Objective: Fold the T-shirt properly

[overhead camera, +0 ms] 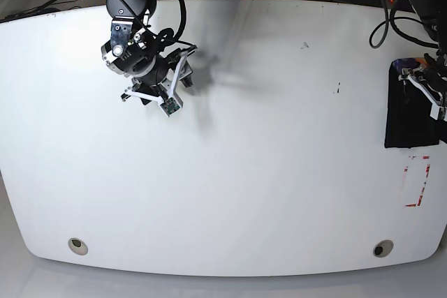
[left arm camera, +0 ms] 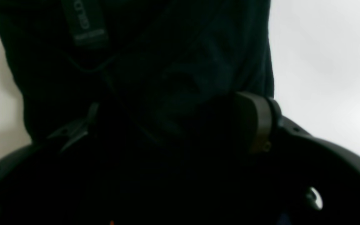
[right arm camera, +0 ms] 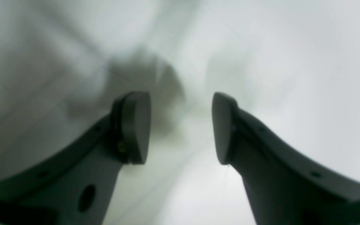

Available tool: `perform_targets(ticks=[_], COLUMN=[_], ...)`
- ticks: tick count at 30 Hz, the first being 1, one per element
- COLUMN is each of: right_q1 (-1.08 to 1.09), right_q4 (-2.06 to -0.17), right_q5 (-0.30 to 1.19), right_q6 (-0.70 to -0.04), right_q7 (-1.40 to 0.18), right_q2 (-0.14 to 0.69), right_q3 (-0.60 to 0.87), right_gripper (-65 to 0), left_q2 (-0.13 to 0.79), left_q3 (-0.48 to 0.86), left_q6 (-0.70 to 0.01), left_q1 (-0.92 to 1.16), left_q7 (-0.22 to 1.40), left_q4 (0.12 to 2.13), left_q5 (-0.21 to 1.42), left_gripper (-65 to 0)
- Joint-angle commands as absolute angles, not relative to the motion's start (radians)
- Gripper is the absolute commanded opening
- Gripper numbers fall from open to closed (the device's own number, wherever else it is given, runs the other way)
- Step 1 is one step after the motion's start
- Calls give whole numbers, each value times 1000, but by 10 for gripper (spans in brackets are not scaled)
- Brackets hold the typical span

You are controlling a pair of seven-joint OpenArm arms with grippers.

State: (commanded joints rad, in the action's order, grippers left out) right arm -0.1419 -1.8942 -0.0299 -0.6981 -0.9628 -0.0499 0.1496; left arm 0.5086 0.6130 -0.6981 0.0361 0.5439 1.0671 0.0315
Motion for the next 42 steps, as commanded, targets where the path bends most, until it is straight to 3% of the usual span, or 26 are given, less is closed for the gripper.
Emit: perform_targets(ticks=[7,13,18,24,26,31,36,42], right_q1=[-142,-139,-107,-113,-117,-159,-242,-418], right_q4=[-1896,-1896,-1883,-1785,-1705,-1557,-1527,-1567], right_q5=[-30,-39,-39,-41,-41,-38,-30,-10], right_q6=[-698,-698,-698,-698,-677,-549,-512,-519], right_q7=[-963,-952,-845,-493,-323,-19,39,148], right_q2=[-56,-51,-8,45,64,111,113,107], right_q3=[150,150,150,166,174,240,300,346], right_gripper=[-358,-358,-358,-358,-358,-354,-355,-354], left_q2=[576,590,499,344,303,223,148,59], left_q3=[685,676,611,455,381,257,216,217], left_q6=[-698,-698,-698,-698,-638,-489,-390,-354], left_q1=[30,35,36,39,70,143,265,495], left_q7=[549,550,544,432,363,217,73,47], left_q4=[1073,1222,1366,1495,1523,1587,1603,1739], left_q5=[31,31,30,25,25,25,25,24], left_gripper=[-181,-181,-181,-282,-281,-282,-282,-282])
